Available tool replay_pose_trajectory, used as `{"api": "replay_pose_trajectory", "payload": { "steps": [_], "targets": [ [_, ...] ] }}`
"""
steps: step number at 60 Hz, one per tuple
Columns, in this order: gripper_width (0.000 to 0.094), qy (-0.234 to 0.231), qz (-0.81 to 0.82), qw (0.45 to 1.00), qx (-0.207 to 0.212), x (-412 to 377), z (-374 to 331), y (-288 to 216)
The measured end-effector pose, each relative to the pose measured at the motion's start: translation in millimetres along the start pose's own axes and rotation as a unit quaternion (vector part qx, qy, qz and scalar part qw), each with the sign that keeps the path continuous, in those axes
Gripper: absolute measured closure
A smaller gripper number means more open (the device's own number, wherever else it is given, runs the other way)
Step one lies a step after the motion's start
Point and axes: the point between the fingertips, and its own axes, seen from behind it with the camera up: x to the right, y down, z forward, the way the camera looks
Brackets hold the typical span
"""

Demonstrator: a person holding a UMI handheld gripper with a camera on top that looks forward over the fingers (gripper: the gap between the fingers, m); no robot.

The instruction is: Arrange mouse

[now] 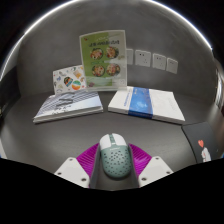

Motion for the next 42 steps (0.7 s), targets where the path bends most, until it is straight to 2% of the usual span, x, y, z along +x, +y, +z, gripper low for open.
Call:
{"api": "replay_pose_trajectory", "payload": {
  "steps": [5, 9, 13, 19, 23, 28, 32, 36, 42],
  "targets": [
    [0.0496, -0.007, 0.000, 1.000, -0.009, -8.9, -0.7, -0.5],
    [0.0498, -0.050, 0.017, 0.998, -0.017, -30.5, -7.7, -5.2],
    [0.0498, -0.062, 0.034, 0.997, 0.013, -33.2, -23.8, -35.7],
    [0.0499, -0.027, 0.007, 0.994, 0.102, 2.6, -70.6, -113.2],
    [0.0500, 0.014, -0.017, 0.987, 0.160, 48.3, -106.8, -161.1],
    [0.0501, 0.090, -0.034, 0.976, 0.194, 135.8, -143.8, -192.4],
    [0.0502, 0.139, -0.034, 0.972, 0.188, 205.7, -152.1, -184.3],
    [0.0505, 0.170, -0.020, 0.973, 0.156, 276.8, -141.3, -152.5],
    [0.0504, 0.155, 0.021, 0.983, 0.099, 346.7, -103.8, -81.1]
  ]
}}
